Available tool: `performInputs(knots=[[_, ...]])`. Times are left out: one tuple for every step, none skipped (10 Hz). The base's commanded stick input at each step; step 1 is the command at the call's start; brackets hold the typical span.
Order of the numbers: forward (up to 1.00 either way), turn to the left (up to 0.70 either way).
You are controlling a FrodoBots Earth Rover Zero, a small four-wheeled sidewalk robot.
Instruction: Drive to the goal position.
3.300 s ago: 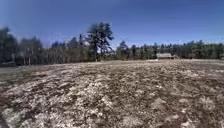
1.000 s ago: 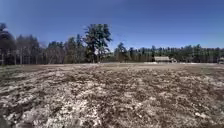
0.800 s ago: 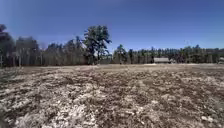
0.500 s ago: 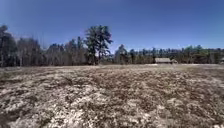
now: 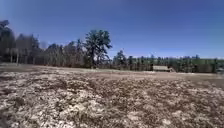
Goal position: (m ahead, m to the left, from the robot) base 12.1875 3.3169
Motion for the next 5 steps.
performInputs(knots=[[0.7,0.0],[0.7,0.0],[0.7,0.0],[0.7,0.0],[0.7,0.0]])
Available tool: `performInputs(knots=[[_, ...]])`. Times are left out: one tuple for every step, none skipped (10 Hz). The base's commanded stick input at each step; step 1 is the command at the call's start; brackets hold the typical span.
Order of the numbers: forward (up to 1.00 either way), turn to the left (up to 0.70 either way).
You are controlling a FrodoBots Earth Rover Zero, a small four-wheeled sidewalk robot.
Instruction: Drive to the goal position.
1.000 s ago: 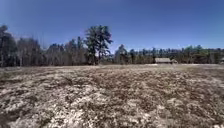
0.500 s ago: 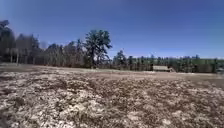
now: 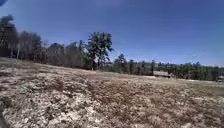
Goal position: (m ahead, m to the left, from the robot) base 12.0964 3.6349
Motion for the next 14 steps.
performInputs(knots=[[0.7,0.0],[0.7,0.0],[0.7,0.0],[0.7,0.0],[0.7,0.0],[0.7,0.0],[0.7,0.0],[0.7,0.0],[0.7,0.0],[0.7,0.0],[0.7,0.0],[0.7,0.0],[0.7,0.0],[0.7,0.0]])
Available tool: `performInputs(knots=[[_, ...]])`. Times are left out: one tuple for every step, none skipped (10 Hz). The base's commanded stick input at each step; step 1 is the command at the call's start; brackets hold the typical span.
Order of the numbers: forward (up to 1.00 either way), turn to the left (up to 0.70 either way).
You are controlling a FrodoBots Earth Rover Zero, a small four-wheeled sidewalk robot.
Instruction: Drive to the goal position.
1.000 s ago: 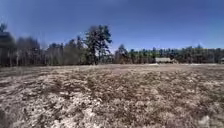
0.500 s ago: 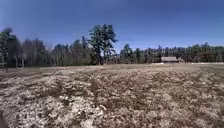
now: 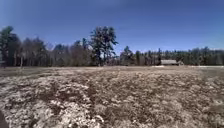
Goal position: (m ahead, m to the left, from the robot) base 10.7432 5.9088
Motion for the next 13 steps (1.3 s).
performInputs(knots=[[0.7,0.0],[0.7,0.0],[0.7,0.0],[0.7,0.0],[0.7,0.0],[0.7,0.0],[0.7,0.0],[0.7,0.0],[0.7,0.0],[0.7,0.0],[0.7,0.0],[0.7,0.0],[0.7,0.0]])
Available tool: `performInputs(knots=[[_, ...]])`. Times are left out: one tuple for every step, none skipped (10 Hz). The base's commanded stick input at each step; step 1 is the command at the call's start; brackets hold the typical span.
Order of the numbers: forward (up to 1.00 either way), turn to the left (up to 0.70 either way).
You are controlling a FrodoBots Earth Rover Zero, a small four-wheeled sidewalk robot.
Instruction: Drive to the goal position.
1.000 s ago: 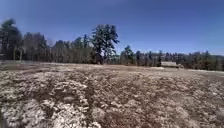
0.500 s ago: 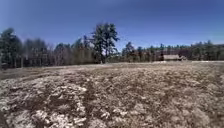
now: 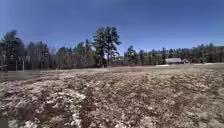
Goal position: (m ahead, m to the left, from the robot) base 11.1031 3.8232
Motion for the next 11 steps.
performInputs(knots=[[0.7,0.0],[0.7,0.0],[0.7,0.0],[0.7,0.0],[0.7,0.0],[0.7,0.0],[0.7,0.0],[0.7,0.0],[0.7,0.0],[0.7,0.0],[0.7,0.0]])
